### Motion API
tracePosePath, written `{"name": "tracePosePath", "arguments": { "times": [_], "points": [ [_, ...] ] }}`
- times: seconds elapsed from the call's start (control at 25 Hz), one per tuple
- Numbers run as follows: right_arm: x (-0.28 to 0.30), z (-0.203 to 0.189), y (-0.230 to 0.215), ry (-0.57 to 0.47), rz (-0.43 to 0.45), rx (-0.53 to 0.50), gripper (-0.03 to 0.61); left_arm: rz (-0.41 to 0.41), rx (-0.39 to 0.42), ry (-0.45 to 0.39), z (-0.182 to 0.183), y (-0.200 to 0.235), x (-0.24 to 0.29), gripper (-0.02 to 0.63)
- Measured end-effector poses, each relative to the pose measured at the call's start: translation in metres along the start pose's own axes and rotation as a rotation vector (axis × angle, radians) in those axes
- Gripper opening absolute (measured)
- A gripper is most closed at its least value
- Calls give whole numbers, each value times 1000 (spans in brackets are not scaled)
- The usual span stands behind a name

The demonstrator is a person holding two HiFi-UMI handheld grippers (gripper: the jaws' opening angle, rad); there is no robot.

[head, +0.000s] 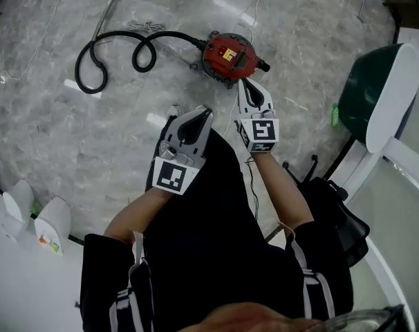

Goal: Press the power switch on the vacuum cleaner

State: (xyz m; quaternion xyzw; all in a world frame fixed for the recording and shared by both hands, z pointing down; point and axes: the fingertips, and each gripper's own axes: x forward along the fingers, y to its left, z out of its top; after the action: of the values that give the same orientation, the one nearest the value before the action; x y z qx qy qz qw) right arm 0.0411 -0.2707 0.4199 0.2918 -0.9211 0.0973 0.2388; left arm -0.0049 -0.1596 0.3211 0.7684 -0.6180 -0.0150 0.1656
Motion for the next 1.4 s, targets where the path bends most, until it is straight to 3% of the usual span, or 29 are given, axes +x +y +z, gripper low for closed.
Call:
{"name": "tracePosePath", "arguments": {
  "times": [0.2, 0.44, 0.76, 1.0, 1.24, 1.4],
  "points": [
    [60, -30, -22, 62, 1, -100, 17, 23, -58, -59, -1, 6, 25, 18],
    [115, -86, -39, 185, 51, -165, 17, 2, 32, -73, -9, 11, 46, 18],
    [173, -145, -56, 305, 91, -268, 17, 78, 9, -24, -60, 47, 42, 18],
    [203, -179, -62, 363, 100, -303, 17, 100, -50, 6, -84, 57, 45, 18],
    [228, -232, -70, 428, 93, -280, 15, 134, -114, -68, -82, 63, 52, 18],
    [246, -265, -78, 466, 105, -269, 17, 175, -212, -78, -95, 68, 56, 18]
  ]
}}
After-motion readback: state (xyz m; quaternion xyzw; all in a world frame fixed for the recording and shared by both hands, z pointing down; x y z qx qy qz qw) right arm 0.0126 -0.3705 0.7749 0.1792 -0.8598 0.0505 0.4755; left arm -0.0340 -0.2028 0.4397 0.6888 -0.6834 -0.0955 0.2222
